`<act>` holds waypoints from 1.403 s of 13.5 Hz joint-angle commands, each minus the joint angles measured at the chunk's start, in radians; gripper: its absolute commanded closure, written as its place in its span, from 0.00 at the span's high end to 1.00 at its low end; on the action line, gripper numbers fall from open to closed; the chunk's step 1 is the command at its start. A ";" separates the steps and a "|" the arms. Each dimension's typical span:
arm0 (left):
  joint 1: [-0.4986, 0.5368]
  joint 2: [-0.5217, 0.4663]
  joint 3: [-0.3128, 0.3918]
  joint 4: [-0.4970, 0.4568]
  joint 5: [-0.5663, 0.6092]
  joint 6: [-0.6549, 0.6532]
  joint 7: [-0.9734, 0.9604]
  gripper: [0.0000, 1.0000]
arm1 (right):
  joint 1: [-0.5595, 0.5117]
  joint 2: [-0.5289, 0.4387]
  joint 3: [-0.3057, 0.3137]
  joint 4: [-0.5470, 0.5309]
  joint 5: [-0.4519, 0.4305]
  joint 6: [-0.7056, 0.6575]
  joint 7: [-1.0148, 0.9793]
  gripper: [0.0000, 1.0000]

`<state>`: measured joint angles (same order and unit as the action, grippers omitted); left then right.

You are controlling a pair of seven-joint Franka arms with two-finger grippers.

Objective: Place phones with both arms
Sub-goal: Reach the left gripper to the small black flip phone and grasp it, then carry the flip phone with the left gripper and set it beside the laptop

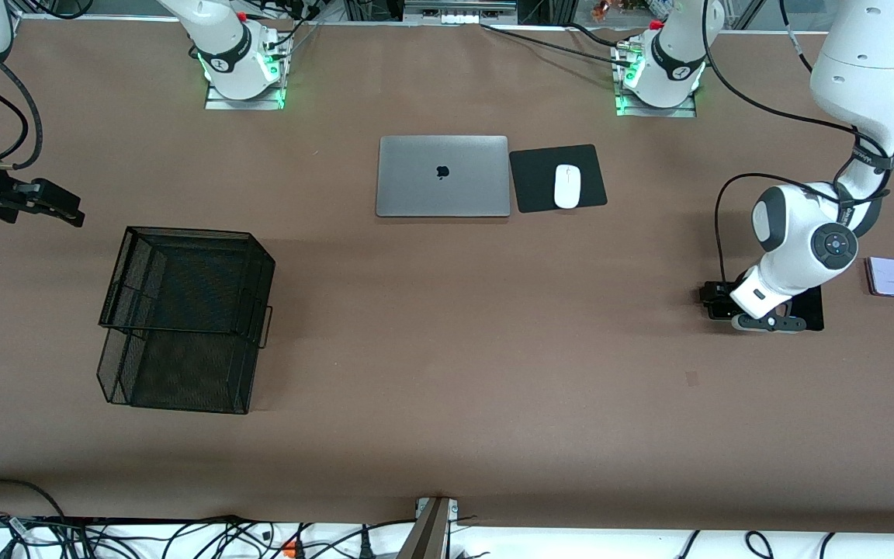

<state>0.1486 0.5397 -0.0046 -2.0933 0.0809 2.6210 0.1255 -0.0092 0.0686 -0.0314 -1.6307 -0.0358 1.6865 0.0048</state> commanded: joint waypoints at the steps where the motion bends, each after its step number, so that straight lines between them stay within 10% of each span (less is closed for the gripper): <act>1: 0.013 -0.007 -0.021 -0.001 0.002 0.002 0.022 0.44 | -0.003 -0.009 0.002 0.006 0.010 -0.011 0.009 1.00; 2: 0.011 -0.015 -0.023 0.001 0.002 -0.007 0.020 0.29 | -0.003 -0.009 0.002 0.006 0.010 -0.011 0.009 1.00; 9: -0.010 -0.041 -0.219 0.352 0.002 -0.605 0.002 0.27 | -0.003 -0.009 0.002 0.006 0.011 -0.010 0.011 1.00; 13: -0.177 0.122 -0.301 0.510 -0.082 -0.589 -0.125 0.27 | -0.003 -0.007 0.002 0.006 0.014 -0.008 0.011 1.00; 19: -0.473 0.259 -0.299 0.559 -0.095 -0.225 -0.481 0.28 | -0.003 -0.007 0.002 0.006 0.014 -0.010 0.006 1.00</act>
<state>-0.2708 0.7737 -0.3164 -1.5779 0.0036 2.3633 -0.2629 -0.0090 0.0686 -0.0312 -1.6304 -0.0358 1.6865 0.0048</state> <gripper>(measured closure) 0.194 0.000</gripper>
